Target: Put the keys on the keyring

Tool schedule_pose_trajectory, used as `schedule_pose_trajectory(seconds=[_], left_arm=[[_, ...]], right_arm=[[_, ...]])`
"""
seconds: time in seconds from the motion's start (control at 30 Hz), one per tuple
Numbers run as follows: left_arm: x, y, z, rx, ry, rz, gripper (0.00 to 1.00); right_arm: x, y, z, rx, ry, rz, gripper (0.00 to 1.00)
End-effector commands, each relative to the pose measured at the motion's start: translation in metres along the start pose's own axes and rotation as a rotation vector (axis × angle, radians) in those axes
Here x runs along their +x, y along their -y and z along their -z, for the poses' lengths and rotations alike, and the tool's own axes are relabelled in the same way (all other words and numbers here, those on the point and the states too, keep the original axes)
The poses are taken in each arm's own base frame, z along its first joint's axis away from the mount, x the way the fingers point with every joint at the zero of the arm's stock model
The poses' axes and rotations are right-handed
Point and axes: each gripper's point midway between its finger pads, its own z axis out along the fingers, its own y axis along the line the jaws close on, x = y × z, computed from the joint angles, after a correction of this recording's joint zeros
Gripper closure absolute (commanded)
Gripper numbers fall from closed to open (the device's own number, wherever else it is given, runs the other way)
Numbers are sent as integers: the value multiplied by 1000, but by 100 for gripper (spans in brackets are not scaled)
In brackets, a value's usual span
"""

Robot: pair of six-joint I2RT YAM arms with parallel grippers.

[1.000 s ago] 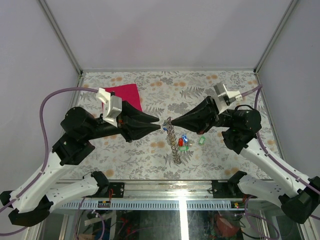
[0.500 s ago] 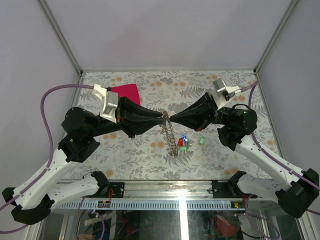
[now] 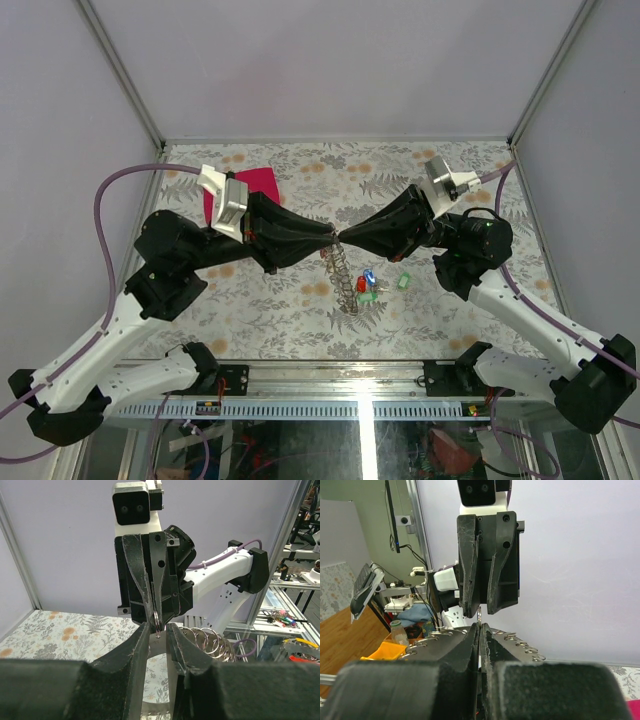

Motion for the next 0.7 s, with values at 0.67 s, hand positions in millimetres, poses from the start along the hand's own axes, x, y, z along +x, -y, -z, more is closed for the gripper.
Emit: schedule_pose_trajectory(seconds=[0.67], left_arm=[[-6,1,-8,28,35,-2,91]], right_arm=[[-25,-15,-6,-51,66,84,100]])
